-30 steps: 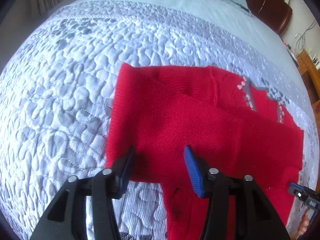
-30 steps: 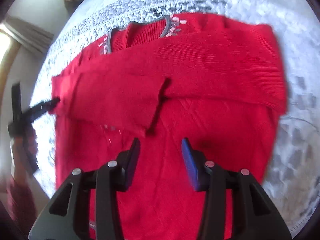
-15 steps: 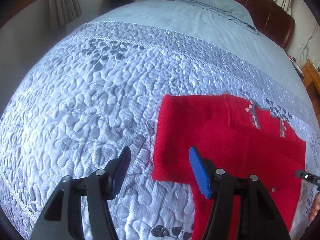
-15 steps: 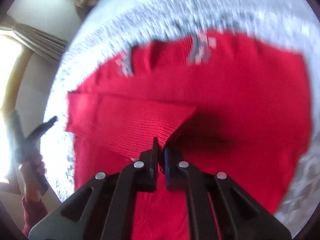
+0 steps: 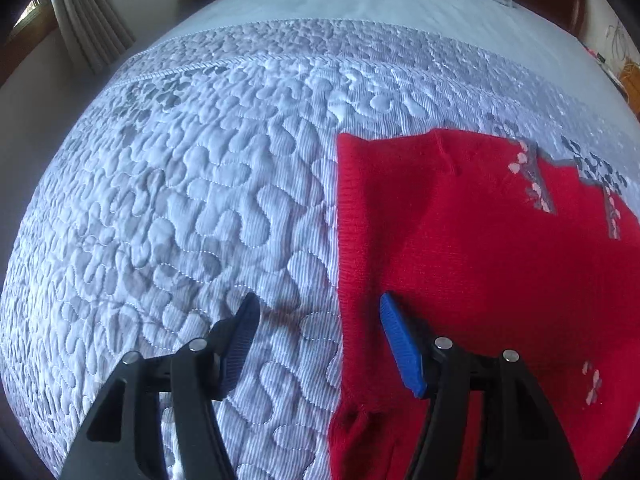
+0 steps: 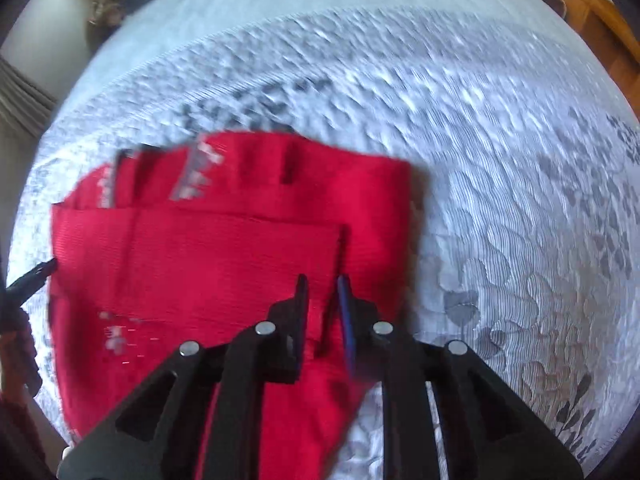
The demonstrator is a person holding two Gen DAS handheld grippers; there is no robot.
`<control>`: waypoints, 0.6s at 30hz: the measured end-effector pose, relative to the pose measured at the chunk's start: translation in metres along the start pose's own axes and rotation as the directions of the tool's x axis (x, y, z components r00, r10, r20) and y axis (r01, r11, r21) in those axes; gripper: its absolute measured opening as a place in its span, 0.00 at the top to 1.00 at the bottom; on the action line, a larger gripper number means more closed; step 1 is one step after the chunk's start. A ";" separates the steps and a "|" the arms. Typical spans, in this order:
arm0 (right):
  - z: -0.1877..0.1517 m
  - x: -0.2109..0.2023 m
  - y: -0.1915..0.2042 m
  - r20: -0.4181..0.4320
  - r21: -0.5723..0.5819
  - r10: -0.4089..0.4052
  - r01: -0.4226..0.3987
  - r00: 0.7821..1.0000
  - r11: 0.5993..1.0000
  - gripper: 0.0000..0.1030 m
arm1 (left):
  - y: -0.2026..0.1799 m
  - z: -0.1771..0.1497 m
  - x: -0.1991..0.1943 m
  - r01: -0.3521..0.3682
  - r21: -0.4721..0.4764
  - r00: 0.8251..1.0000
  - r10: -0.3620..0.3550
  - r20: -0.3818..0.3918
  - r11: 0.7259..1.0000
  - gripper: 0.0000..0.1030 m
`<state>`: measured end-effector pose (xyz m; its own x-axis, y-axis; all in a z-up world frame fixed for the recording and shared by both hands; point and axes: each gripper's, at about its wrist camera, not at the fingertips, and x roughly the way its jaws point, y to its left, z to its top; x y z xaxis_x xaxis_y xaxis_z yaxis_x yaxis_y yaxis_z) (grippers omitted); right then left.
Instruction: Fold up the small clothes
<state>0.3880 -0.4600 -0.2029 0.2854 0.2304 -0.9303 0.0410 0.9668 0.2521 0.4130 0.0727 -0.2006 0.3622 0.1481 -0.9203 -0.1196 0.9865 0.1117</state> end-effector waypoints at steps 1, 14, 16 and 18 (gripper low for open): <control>0.000 0.002 -0.003 -0.001 0.020 0.038 -0.038 0.999 0.999 0.82 | -0.001 0.001 -0.003 0.004 -0.003 1.000 -0.004 0.008 1.000 0.39; 0.000 0.034 0.005 -0.030 0.030 -0.023 0.024 0.999 0.999 0.77 | -0.019 0.007 0.011 -0.053 0.050 0.999 0.053 -0.001 0.997 0.36; -0.005 0.018 0.007 0.006 0.025 -0.026 0.026 1.000 0.999 0.72 | -0.015 0.008 0.004 -0.031 0.040 0.999 0.031 -0.022 0.999 0.37; -0.019 -0.006 0.009 0.041 0.022 0.036 -0.036 0.999 0.999 0.69 | -0.007 0.001 -0.012 0.028 0.020 0.999 -0.027 -0.033 0.999 0.37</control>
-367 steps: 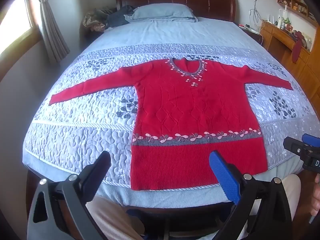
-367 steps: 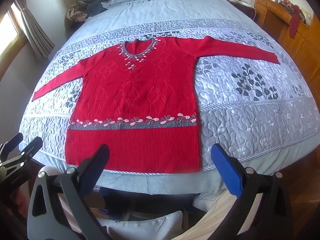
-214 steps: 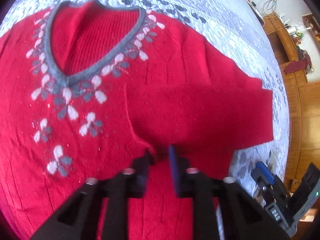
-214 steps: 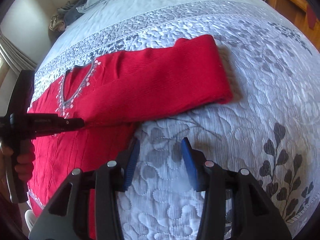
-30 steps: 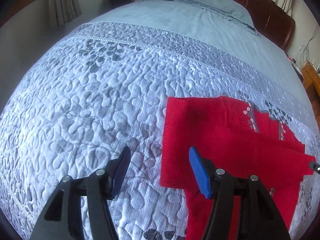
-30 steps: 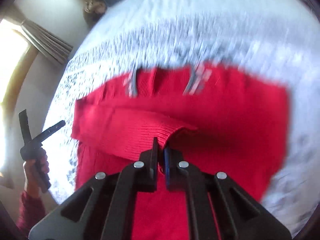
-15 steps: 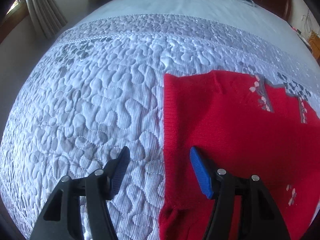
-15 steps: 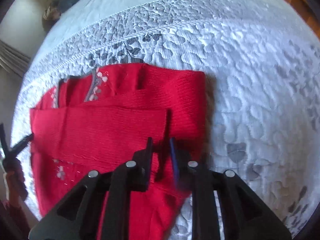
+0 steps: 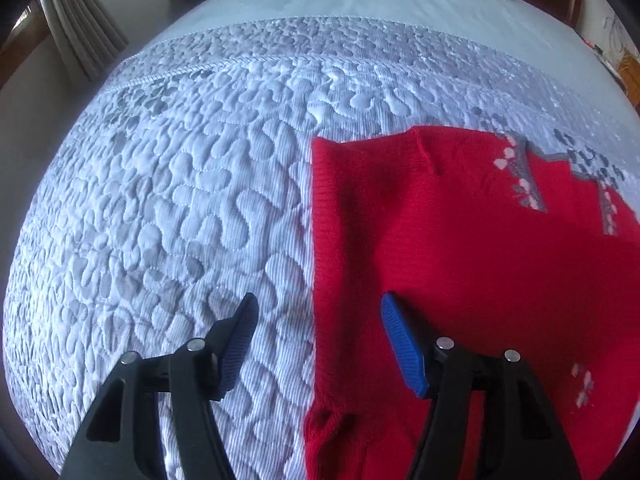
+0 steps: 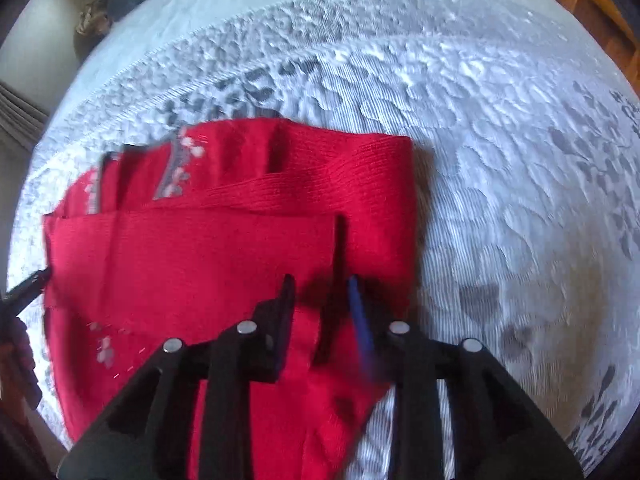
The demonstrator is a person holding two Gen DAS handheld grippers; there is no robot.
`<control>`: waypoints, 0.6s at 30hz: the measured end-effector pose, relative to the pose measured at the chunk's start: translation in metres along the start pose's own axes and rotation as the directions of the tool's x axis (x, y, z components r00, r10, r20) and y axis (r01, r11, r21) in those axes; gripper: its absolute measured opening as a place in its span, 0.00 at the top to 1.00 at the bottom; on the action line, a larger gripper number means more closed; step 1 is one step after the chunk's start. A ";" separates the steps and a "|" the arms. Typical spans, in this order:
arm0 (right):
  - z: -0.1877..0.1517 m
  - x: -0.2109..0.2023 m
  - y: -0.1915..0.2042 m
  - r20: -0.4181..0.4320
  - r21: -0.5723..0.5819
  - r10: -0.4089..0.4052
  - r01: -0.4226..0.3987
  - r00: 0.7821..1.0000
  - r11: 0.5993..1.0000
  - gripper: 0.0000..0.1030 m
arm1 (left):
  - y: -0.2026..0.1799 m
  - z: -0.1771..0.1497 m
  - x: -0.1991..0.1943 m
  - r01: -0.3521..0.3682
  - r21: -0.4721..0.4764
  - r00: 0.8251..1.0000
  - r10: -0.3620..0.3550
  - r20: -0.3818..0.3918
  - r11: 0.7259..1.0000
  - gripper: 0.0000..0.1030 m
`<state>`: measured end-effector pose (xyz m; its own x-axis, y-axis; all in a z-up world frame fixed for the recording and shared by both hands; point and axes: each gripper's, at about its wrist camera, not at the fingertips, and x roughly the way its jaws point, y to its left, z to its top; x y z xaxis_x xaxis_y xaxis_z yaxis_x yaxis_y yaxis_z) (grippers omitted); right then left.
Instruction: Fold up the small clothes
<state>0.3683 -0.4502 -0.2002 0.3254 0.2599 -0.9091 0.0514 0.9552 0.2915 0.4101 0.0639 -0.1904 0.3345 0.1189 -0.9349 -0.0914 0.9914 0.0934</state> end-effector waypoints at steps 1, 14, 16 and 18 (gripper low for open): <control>-0.011 -0.013 0.000 0.011 -0.005 0.030 -0.030 0.999 1.000 0.65 | 0.004 -0.010 -0.012 0.037 0.003 0.999 -0.037 -0.002 0.999 0.37; -0.257 -0.106 0.025 -0.140 -0.134 0.110 -0.128 0.984 0.983 0.54 | 0.049 -0.230 -0.120 0.171 0.162 0.983 -0.158 -0.092 0.972 0.26; -0.280 -0.110 0.026 -0.152 -0.135 0.115 -0.136 0.982 0.982 0.54 | 0.053 -0.249 -0.123 0.187 0.149 0.979 -0.172 -0.105 0.971 0.26; -0.298 -0.110 0.024 -0.171 -0.121 0.124 -0.146 0.977 0.982 0.52 | 0.054 -0.265 -0.123 0.184 0.144 0.979 -0.169 -0.115 0.972 0.25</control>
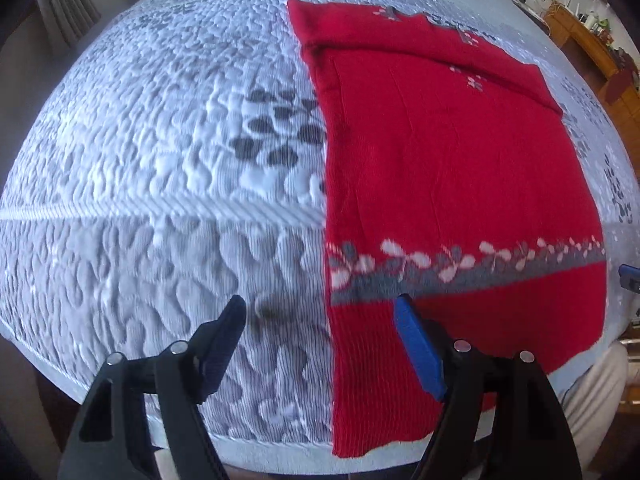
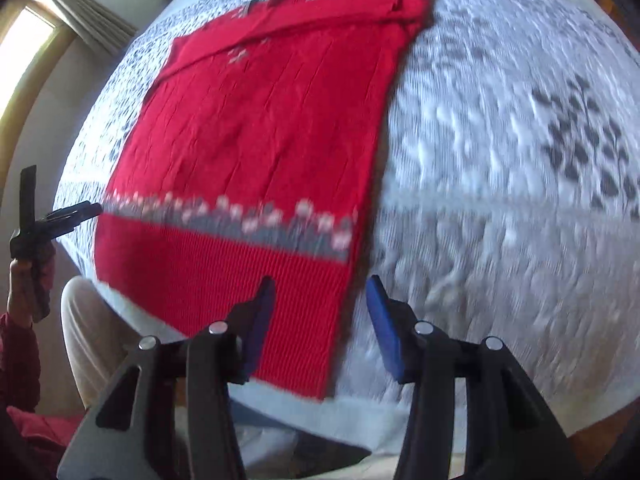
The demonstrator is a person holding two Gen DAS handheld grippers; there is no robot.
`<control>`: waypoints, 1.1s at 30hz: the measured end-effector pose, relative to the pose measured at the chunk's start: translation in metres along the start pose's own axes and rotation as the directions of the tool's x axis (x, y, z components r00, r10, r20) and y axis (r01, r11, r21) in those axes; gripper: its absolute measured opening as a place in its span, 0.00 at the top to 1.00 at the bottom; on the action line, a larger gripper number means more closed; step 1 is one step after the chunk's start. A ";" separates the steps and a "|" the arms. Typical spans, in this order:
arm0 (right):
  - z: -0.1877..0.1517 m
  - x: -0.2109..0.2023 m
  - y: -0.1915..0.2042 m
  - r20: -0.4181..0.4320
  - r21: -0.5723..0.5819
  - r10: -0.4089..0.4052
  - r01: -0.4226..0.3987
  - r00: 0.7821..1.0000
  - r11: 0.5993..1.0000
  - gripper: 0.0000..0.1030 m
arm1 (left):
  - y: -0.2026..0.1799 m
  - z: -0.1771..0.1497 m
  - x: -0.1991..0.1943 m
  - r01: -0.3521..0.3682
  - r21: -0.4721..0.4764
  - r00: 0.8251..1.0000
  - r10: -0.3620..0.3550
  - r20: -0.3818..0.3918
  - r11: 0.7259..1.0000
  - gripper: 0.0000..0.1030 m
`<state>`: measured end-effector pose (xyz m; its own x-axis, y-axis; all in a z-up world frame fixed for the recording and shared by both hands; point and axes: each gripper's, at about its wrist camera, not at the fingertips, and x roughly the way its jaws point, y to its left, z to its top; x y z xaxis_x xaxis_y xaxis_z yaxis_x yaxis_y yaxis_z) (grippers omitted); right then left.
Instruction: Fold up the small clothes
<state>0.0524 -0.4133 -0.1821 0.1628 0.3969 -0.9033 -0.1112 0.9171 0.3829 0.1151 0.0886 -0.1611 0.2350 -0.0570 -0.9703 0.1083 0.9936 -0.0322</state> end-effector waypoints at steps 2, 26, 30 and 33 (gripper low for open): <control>-0.015 0.005 -0.002 -0.019 0.022 -0.005 0.006 1.000 1.000 0.52 | 0.001 -0.013 0.005 0.006 -0.022 1.000 -0.007 -0.020 1.000 0.25; -0.029 -0.013 -0.002 0.068 0.068 0.287 -0.291 0.956 0.954 0.95 | 0.004 -0.045 -0.030 0.322 -0.190 0.946 -0.323 0.025 0.928 0.93; 0.005 -0.046 -0.008 0.142 0.075 0.329 -0.341 0.934 0.937 0.95 | 0.014 -0.011 -0.051 0.366 -0.216 0.931 -0.352 0.102 0.905 0.93; 0.041 -0.059 -0.019 0.174 0.083 0.318 -0.336 0.932 0.938 0.95 | 0.014 0.023 -0.058 0.380 -0.227 0.924 -0.354 0.149 0.897 0.93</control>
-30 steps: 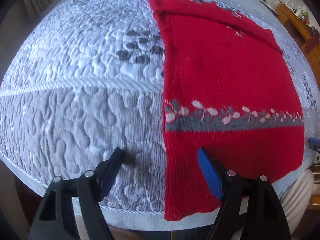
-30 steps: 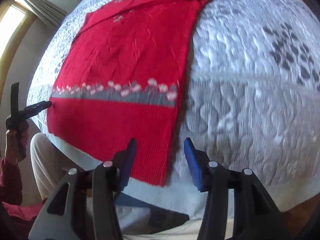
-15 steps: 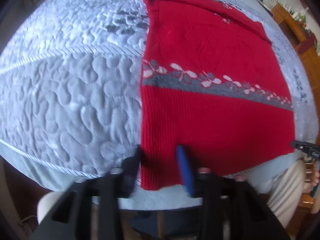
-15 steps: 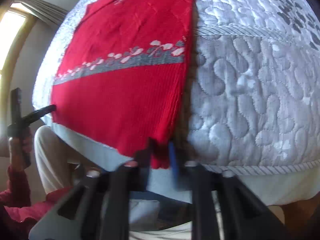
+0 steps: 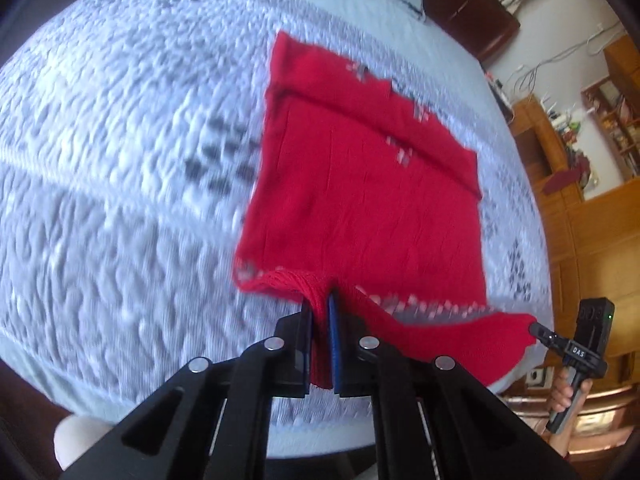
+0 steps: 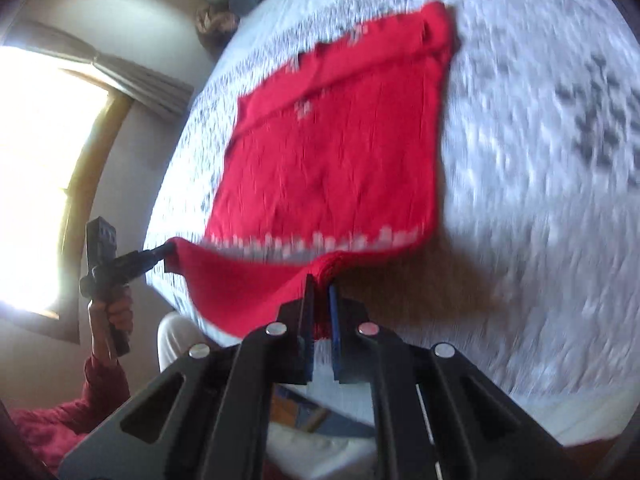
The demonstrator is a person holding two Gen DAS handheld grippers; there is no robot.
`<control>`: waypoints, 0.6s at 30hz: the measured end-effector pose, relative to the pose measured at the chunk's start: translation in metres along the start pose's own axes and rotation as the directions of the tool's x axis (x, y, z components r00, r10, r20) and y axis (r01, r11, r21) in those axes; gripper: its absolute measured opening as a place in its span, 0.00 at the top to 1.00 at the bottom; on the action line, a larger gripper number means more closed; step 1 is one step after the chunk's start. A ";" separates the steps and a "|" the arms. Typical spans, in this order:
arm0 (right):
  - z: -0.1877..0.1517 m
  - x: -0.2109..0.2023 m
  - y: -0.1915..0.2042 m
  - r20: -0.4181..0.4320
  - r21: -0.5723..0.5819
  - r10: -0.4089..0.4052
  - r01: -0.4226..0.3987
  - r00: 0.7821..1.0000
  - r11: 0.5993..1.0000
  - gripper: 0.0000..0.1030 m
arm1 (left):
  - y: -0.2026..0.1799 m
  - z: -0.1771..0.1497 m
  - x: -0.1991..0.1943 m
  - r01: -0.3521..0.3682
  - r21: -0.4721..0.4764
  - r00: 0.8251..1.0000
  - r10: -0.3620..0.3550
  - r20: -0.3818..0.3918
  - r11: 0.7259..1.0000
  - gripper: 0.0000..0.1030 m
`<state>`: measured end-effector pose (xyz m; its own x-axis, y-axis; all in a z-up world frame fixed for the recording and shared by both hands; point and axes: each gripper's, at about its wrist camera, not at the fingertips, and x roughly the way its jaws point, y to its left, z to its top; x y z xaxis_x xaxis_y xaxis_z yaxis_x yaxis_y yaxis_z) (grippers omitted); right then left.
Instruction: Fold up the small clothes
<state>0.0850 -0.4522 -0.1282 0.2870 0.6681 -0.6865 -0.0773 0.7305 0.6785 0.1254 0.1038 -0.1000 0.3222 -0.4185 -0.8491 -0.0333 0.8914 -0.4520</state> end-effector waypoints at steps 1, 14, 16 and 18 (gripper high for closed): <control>0.015 0.000 -0.002 0.003 0.011 -0.006 0.006 1.000 1.000 0.95 | -0.003 0.014 0.003 0.005 -0.009 1.000 -0.005 0.008 1.000 0.93; 0.129 0.088 -0.060 -0.103 0.167 -0.118 0.135 0.988 0.977 0.95 | 0.025 0.108 0.107 -0.103 -0.112 0.994 0.098 -0.055 0.988 0.93; 0.137 0.104 -0.074 -0.132 0.200 -0.124 0.149 0.983 0.968 0.94 | 0.032 0.114 0.124 -0.096 -0.136 0.993 0.086 -0.081 0.986 0.92; 0.141 0.107 -0.078 -0.127 0.202 -0.130 0.154 0.983 0.967 0.86 | 0.034 0.119 0.125 -0.079 -0.155 0.994 0.065 -0.091 0.985 0.89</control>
<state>0.2563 -0.4578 -0.2174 0.1707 0.5801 -0.7965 0.1625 0.7807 0.6034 0.2770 0.1026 -0.1892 0.2317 -0.3733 -0.8983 -0.2054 0.8838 -0.4203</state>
